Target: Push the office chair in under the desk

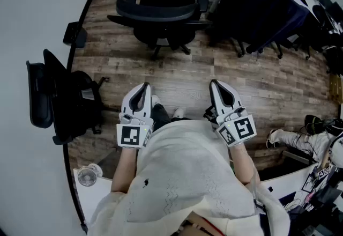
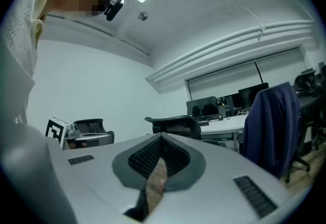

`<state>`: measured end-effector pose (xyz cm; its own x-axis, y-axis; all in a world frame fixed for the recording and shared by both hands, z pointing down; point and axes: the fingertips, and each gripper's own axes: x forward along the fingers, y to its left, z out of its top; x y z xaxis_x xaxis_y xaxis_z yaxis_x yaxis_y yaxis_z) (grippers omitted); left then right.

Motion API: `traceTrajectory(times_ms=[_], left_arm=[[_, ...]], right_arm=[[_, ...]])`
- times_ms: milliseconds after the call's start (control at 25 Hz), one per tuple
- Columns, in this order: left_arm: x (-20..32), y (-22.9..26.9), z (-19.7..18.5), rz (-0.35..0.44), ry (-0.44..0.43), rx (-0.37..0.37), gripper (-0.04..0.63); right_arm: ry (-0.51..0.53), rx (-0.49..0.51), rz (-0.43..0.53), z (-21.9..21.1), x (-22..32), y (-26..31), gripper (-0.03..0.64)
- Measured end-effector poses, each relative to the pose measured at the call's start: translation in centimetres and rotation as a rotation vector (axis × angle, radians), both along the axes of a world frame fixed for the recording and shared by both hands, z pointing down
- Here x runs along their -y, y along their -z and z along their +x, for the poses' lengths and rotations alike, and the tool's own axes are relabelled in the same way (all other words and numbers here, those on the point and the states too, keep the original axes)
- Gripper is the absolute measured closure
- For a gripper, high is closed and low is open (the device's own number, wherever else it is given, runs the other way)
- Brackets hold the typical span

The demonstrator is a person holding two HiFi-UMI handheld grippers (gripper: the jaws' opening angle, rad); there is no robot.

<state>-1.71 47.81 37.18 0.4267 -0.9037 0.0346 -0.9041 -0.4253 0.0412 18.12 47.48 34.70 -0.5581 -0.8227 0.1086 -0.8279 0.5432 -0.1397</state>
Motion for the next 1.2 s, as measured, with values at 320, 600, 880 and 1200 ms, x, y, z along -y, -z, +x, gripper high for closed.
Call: traceTrajectory(times_ms=[320,600,880,1200], left_arm=[[-0.2,-0.2,-0.2,-0.005,0.004,0.000,0.581],[-0.1,-0.3,-1.3,-0.016,0.037,-0.002,0.581],[0.1,-0.3,-1.1,-0.014,0.036,0.009,0.581],[1.8,0.3,-1.1,-0.015,0.037,0.015,0.581]], right_arm=[[0.008,0.004,0.003,-0.5,0.4,0.0,0.617],[0.011,0.003,-0.005,-0.3,0.7,-0.2,0.617],[0.027,0.009,0.033,-0.4,0.6,0.0,0.617],[0.000,0.003,0.014,0.3,2.5,-0.1,0.615]])
